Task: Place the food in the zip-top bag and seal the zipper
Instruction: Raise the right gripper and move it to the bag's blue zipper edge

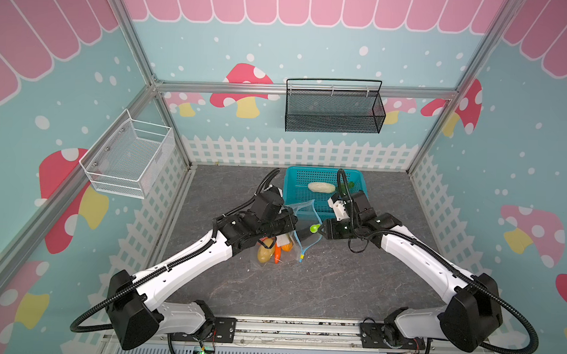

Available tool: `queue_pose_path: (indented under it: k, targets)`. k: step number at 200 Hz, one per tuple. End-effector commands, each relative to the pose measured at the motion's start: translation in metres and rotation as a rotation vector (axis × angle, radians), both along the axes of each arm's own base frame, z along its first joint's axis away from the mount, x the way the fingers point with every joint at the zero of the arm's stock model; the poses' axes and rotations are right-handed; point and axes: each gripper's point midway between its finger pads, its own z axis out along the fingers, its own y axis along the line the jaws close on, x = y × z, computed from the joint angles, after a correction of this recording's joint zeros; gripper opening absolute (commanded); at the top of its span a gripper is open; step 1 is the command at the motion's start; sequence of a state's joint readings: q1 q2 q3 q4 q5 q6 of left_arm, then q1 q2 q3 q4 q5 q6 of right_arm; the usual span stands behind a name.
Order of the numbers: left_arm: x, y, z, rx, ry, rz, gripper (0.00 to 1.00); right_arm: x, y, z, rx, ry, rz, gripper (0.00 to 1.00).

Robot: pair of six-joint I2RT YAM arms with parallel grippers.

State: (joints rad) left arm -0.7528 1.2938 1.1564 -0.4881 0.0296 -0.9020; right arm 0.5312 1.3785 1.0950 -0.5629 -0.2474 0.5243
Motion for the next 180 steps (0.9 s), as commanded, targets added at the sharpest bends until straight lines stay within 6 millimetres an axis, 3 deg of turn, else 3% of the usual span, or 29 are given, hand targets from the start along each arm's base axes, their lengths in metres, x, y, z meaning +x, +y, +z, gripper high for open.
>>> queue_pose_path:
  k: [1, 62, 180]
  targets:
    - [0.001, 0.006, 0.01, -0.014, -0.022, 0.023, 0.0, 0.012, 0.005, 0.014, 0.006, -0.059, 0.007, 0.49]
    - [-0.001, 0.009, 0.01, -0.016, -0.025, 0.03, 0.0, 0.024, 0.011, 0.017, 0.013, -0.078, 0.008, 0.48]
    - [-0.003, 0.011, 0.012, -0.016, -0.026, 0.03, 0.0, 0.047, 0.048, 0.026, 0.115, -0.076, 0.069, 0.48]
